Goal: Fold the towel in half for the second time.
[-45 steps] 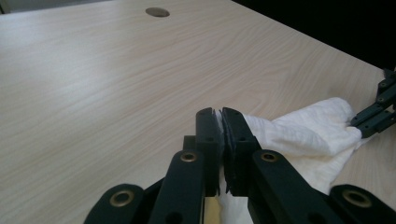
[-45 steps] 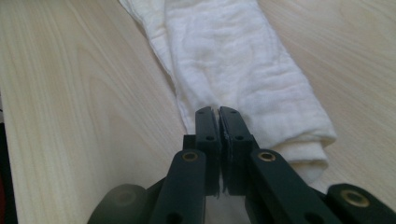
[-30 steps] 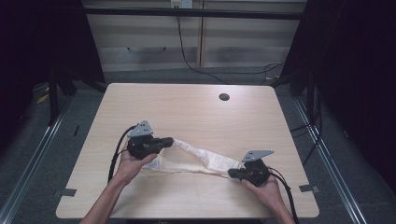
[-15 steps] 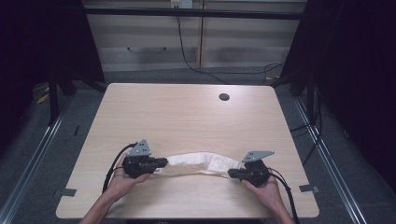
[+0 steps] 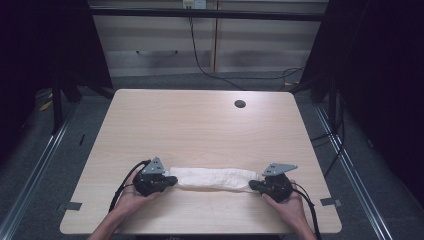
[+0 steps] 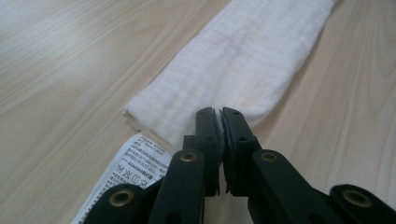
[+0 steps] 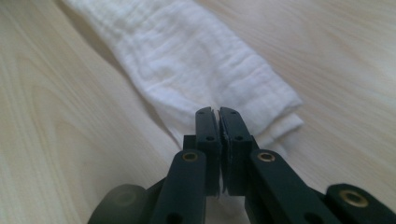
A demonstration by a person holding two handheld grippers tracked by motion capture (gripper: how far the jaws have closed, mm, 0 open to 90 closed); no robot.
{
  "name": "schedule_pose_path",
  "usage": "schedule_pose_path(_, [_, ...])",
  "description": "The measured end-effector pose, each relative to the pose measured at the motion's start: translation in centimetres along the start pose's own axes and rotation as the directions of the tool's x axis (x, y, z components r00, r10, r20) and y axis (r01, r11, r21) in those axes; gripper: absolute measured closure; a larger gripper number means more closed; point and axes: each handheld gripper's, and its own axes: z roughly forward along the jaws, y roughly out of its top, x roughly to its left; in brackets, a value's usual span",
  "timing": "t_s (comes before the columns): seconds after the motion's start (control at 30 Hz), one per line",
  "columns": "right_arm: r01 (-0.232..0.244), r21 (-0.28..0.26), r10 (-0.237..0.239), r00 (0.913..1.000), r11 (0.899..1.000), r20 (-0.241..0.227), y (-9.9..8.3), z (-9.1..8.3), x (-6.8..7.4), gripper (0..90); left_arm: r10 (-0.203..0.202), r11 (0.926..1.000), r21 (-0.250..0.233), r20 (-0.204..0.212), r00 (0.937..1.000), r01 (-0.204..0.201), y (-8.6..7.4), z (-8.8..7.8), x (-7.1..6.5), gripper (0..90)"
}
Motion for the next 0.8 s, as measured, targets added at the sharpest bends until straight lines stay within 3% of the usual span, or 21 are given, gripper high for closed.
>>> schedule_pose_path(0.1, [0.010, -0.014, -0.010, 0.9998, 1.000, 0.017, -0.1, -0.8, 0.2, 87.5, -0.013, 0.9999, -0.007, 0.006, 0.9999, 0.013, -0.1, 0.0, 0.2, 85.9])
schedule_pose_path(0.2, [0.026, 0.008, -0.026, 0.9995, 1.000, 0.019, -0.5, -0.7, 0.6, 87.5, -0.018, 0.9998, -0.012, 0.004, 0.9998, 0.018, -0.2, 0.0, 0.3, 85.9])
schedule_pose_path(0.27, [0.015, -0.005, -0.015, 0.9999, 1.000, 0.007, -1.0, -0.6, 0.6, 87.5, -0.010, 0.9999, -0.010, -0.006, 0.9999, 0.010, -0.3, 0.0, 0.2, 85.9])
schedule_pose_path(0.43, [-0.009, -0.002, 0.009, 0.9998, 1.000, 0.020, -0.8, -0.3, 0.1, 87.6, -0.009, 0.9996, -0.026, -0.009, 0.9999, 0.009, -0.4, 0.0, 0.2, 86.0])
schedule_pose_path(0.47, [0.006, -0.005, -0.005, 0.9995, 1.000, 0.031, -0.6, -0.1, -0.1, 87.6, -0.005, 0.9997, -0.022, -0.014, 0.9999, 0.005, -0.4, 0.0, 0.4, 86.0])
schedule_pose_path(0.57, [-0.024, -0.013, 0.024, 0.9992, 1.000, 0.033, -0.2, 0.4, -0.9, 87.6, -0.034, 0.9987, -0.038, -0.010, 0.9994, 0.033, -0.5, 0.1, 0.9, 86.0])
schedule_pose_path(0.7, [-0.046, -0.035, 0.047, 0.9980, 0.998, 0.042, 0.4, 1.2, -1.7, 87.4, -0.028, 0.9985, -0.048, -0.061, 0.9978, 0.025, -0.5, 0.2, 1.1, 86.0])
schedule_pose_path(0.8, [-0.043, -0.040, 0.045, 0.9978, 0.998, 0.050, 0.6, 1.4, -1.8, 87.2, -0.056, 0.9970, -0.057, -0.055, 0.9969, 0.053, -0.6, 0.2, 1.2, 85.9])
